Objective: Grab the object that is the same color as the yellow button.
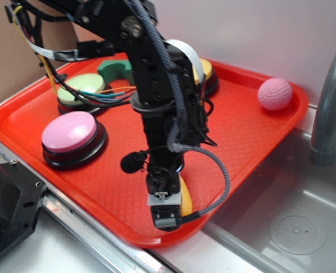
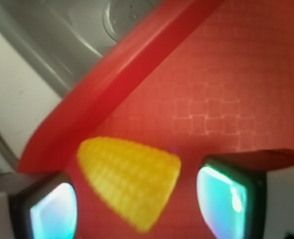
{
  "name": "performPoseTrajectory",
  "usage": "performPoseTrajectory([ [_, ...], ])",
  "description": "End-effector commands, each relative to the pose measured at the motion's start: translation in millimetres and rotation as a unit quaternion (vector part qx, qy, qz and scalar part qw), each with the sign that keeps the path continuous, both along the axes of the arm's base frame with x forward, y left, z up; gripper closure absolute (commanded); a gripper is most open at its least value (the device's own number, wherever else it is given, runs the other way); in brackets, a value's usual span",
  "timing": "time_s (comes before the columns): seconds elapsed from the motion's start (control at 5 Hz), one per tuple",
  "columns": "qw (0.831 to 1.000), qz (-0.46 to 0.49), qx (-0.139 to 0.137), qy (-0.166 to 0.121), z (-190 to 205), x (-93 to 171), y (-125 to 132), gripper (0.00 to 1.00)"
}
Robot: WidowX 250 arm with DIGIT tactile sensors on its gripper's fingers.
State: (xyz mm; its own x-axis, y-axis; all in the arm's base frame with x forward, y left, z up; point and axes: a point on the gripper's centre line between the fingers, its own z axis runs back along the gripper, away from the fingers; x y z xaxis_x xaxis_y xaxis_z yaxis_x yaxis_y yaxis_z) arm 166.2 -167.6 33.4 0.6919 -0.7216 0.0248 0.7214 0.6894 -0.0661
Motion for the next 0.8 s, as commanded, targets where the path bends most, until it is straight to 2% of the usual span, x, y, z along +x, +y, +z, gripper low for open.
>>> performPoseTrajectory([
  [0.0,0.999,0.042,0.009,-0.003,2.2,7.6,-2.5,1.00],
  [0.2,0.998,0.064,0.024,-0.008,4.3,11.5,4.8,1.00],
  [0.4,0.986,0.160,0.037,-0.024,24.6,18.9,28.1,1.00],
  [0.6,0.962,0.268,0.038,-0.024,53.1,22.6,60.9,1.00],
])
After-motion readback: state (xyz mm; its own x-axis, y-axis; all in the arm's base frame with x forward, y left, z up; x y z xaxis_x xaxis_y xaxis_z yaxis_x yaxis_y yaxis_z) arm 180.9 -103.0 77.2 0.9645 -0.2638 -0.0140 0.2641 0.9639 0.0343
